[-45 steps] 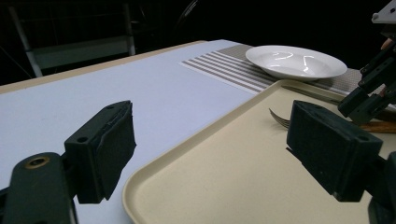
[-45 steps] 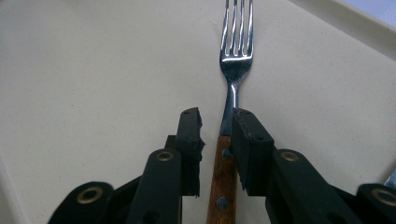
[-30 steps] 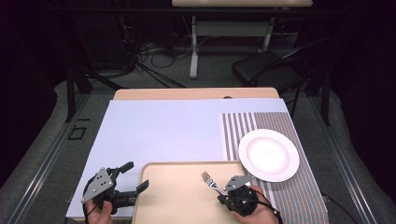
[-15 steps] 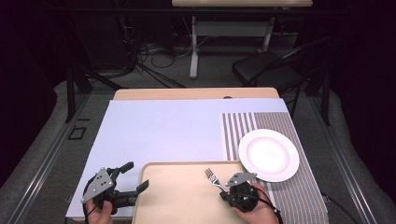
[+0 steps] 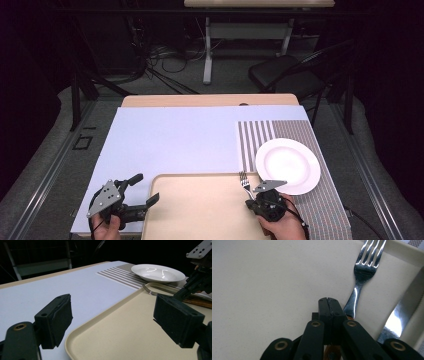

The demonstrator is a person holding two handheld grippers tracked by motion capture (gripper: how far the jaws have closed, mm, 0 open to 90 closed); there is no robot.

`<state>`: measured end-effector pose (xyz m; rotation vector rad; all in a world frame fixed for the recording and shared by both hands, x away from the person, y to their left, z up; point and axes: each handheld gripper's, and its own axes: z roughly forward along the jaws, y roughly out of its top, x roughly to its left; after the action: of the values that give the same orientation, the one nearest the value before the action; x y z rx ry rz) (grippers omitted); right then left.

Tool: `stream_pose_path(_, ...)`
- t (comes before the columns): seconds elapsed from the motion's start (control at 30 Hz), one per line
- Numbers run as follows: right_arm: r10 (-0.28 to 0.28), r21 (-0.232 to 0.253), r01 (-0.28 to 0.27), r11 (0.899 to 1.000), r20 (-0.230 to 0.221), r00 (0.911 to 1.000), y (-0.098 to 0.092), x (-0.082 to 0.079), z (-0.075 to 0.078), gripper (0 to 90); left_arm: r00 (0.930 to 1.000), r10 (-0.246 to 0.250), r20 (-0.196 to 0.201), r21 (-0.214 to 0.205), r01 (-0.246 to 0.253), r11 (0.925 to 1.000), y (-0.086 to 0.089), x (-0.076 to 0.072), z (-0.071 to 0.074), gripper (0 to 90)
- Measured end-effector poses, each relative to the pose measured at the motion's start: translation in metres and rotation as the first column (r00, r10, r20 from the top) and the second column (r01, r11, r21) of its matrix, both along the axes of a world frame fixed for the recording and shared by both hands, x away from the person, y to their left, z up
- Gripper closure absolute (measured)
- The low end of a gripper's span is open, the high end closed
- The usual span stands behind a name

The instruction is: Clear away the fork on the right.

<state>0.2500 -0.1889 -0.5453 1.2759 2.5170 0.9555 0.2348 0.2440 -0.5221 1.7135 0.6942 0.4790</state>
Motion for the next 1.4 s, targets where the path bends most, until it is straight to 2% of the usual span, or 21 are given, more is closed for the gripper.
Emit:
stream_pose_path(0.07, -0.014, 0.011, 0.014, 1.0, 0.007, 0.9999, -0.002, 0.0, -0.001, 90.0, 1.0, -0.002, 0.002, -0.002, 0.002, 1.0, 0.0, 0.0, 0.0, 15.7)
stream_pose_path(0.13, -0.021, 0.002, 0.021, 1.0, -0.01, 0.9997, -0.004, 0.0, 0.0, 90.0, 1.0, 0.0, 0.0, 0.0, 0.0, 1.0, 0.0, 0.0, 0.0, 15.6)
stream_pose_path(0.37, -0.039, 0.006, 0.039, 0.999, -0.01, 0.9992, -0.009, 0.0, 0.0, 90.0, 1.0, -0.001, 0.001, 0.002, 0.001, 1.0, 0.0, 0.0, 0.0, 15.7)
stream_pose_path(0.77, -0.045, -0.003, 0.045, 0.999, -0.016, 0.9989, -0.013, -0.001, 0.001, 90.0, 1.0, -0.001, 0.002, 0.002, 0.001, 1.0, 0.0, 0.0, 0.0, 15.7)
stream_pose_path(0.9, -0.039, 0.008, 0.039, 0.999, -0.012, 0.9991, -0.013, -0.002, 0.001, 90.0, 1.0, -0.002, 0.002, 0.0, 0.002, 1.0, 0.0, 0.0, 0.0, 15.7)
stream_pose_path(1.03, -0.026, 0.029, 0.026, 0.999, 0.022, 0.9994, -0.013, -0.005, 0.008, 89.3, 1.0, 0.001, 0.001, 0.001, -0.001, 1.0, 0.0, 0.0, 0.0, 15.7)
stream_pose_path(1.13, -0.027, 0.055, 0.023, 0.998, 0.081, 0.9963, -0.015, -0.009, 0.017, 85.6, 1.0, 0.002, 0.002, -0.003, -0.002, 1.0, 0.001, 0.0, 0.0, 15.7)
stream_pose_path(1.23, -0.038, 0.081, 0.029, 0.996, 0.109, 0.9933, -0.02, -0.011, 0.025, 78.0, 1.0, 0.003, 0.003, -0.003, -0.003, 1.0, 0.001, 0.0, 0.0, 15.7)
stream_pose_path(1.4, -0.07, 0.123, 0.05, 0.991, 0.159, 0.9848, -0.027, -0.012, 0.029, 62.3, 1.0, 0.003, 0.002, 0.003, -0.003, 1.0, 0.001, 0.0, 0.0, 15.7)
